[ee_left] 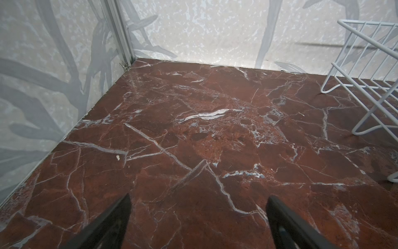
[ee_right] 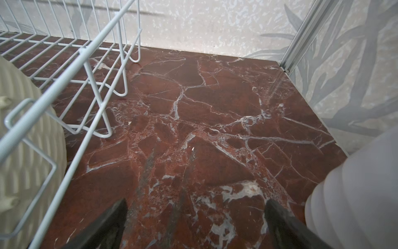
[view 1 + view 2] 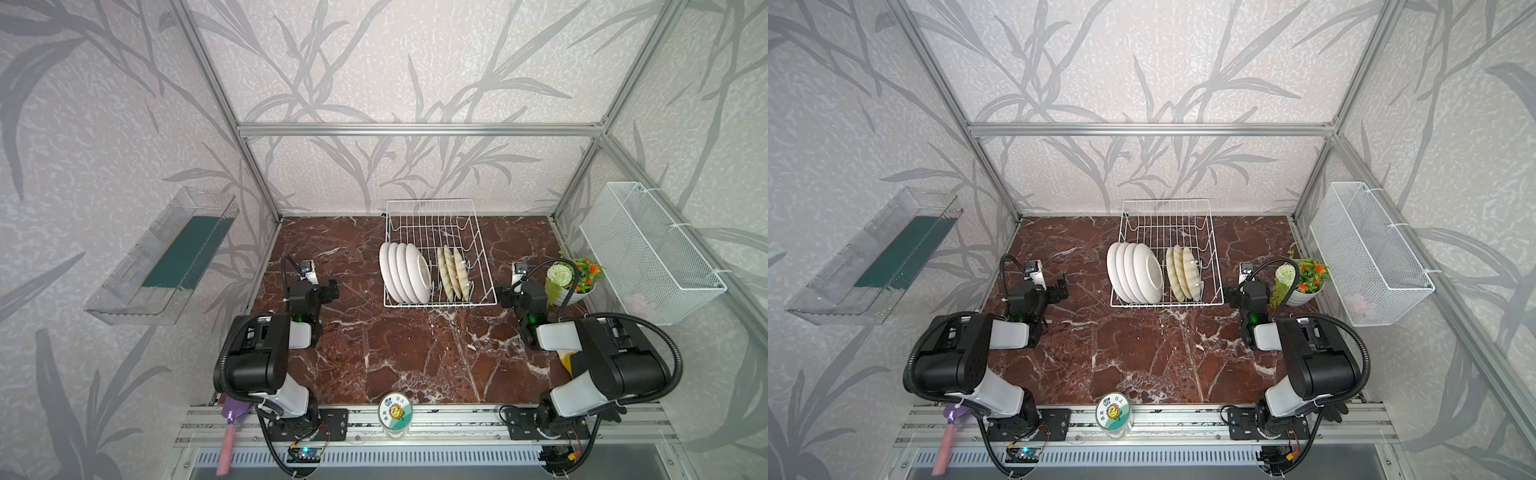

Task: Unload the plates from the dish rack
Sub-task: Pick up a plate from the dish rack.

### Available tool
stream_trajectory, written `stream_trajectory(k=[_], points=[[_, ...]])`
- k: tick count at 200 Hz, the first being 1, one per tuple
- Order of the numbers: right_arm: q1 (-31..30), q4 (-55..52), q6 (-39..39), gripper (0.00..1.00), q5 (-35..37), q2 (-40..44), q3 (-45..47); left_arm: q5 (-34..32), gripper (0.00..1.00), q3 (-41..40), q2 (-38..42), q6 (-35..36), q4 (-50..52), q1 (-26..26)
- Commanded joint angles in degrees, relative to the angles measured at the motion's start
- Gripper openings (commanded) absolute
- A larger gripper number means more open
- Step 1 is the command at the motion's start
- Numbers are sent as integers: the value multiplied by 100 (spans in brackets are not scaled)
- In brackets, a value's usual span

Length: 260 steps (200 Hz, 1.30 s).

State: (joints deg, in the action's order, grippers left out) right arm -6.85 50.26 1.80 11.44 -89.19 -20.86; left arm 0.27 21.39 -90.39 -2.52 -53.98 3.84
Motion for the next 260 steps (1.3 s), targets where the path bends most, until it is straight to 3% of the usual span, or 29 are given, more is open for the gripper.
stream_trajectory(k=[1, 260], points=[[0, 9, 4, 99, -6, 86, -126, 304, 99, -21, 90, 157, -37, -1], [0, 47, -23, 99, 49, 94, -107, 171, 99, 17, 59, 24, -38, 54]])
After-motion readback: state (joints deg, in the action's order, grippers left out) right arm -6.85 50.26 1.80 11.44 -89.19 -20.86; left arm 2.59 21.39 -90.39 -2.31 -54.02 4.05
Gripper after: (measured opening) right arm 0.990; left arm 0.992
